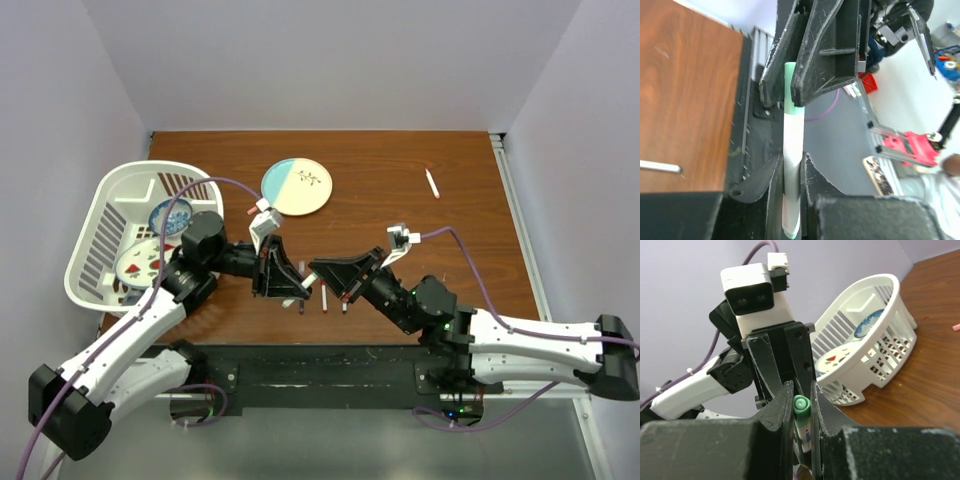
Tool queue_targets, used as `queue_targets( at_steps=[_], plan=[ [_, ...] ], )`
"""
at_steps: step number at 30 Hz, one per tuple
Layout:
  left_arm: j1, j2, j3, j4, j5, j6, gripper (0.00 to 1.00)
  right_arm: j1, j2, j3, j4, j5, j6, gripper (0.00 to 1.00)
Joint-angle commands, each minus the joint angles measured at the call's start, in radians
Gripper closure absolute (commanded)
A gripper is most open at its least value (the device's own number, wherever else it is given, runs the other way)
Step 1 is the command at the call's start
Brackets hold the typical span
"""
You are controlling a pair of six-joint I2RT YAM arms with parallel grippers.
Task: Insert the pens into the pen caps
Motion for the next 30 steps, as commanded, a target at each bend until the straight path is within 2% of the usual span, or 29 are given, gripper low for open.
queue_targets(
  at_steps=[1,2,6,11,13,16,19,20,24,30],
  plan=[
    [0.089,-0.023,0.017,0.196,-0.287,0.042,0.78,0.109,-0.029,0.108,-0.431,-0.01,-0.076,1.0],
    [0.089,-0.031,0.009,0.178,-0.27,0.057,0.67,0.108,-0.032,0.168,-0.454,0.023,-0.102,1.0],
    [0.089,-0.102,-0.04,0.058,-0.229,0.132,0.48,0.093,-0.003,0.32,-0.59,0.174,-0.24,1.0],
    [0.089,-0.181,-0.067,-0.037,-0.249,0.2,0.2,0.053,0.017,0.434,-0.756,0.238,-0.306,1.0],
    [0.087,-0.202,-0.054,-0.137,-0.32,0.25,0.16,-0.008,0.021,0.463,-0.866,0.203,-0.302,1.0],
    [0.087,-0.235,-0.057,-0.171,-0.432,0.263,0.02,-0.159,0.032,0.459,-1.02,0.057,-0.267,1.0],
    [0.089,-0.259,-0.06,-0.203,-0.557,0.264,0.0,-0.297,0.061,0.391,-1.091,-0.052,-0.251,1.0],
    [0.089,-0.262,-0.061,-0.215,-0.571,0.263,0.0,-0.361,0.081,0.379,-1.103,-0.134,-0.254,1.0],
    [0.089,-0.293,-0.061,-0.24,-0.643,0.257,0.0,-0.482,0.225,0.34,-1.106,-0.333,-0.283,1.0],
    [0.089,-0.336,-0.07,-0.289,-0.775,0.27,0.0,-0.644,0.489,0.392,-1.08,-0.448,-0.331,1.0]
  ],
)
